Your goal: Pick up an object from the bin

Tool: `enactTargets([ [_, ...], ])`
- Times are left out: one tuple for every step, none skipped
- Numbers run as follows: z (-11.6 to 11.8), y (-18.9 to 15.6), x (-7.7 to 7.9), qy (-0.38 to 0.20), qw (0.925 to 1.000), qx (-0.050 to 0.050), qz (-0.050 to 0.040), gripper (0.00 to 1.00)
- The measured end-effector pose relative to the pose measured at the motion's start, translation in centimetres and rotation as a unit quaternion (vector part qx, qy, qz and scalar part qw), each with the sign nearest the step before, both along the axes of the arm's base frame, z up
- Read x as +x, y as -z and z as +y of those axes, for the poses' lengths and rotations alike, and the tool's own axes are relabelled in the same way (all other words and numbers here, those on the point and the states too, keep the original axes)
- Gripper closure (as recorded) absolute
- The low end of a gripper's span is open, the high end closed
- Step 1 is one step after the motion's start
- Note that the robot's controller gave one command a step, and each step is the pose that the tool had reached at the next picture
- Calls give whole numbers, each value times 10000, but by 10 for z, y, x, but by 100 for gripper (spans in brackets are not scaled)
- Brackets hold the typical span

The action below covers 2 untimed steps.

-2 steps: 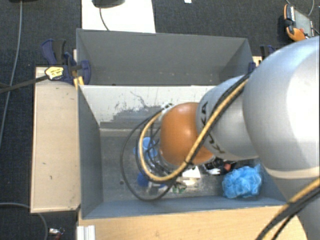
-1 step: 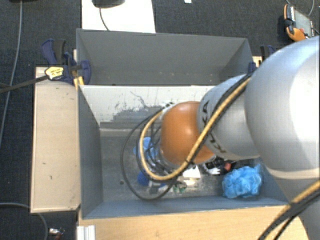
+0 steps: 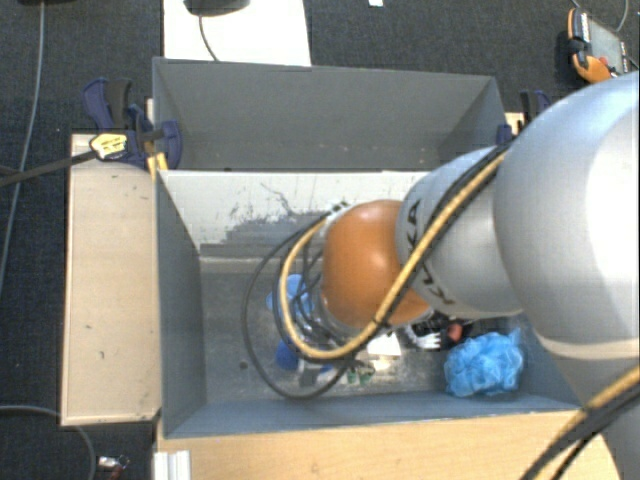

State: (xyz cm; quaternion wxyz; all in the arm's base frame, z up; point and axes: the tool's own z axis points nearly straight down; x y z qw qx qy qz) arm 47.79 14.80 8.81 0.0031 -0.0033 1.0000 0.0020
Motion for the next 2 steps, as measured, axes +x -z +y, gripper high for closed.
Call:
enactTargets([
  [-1, -29, -1, 7, 10000, -6, 25, 100],
  [0, -67, 0, 7, 10000, 0, 4, 100],
])
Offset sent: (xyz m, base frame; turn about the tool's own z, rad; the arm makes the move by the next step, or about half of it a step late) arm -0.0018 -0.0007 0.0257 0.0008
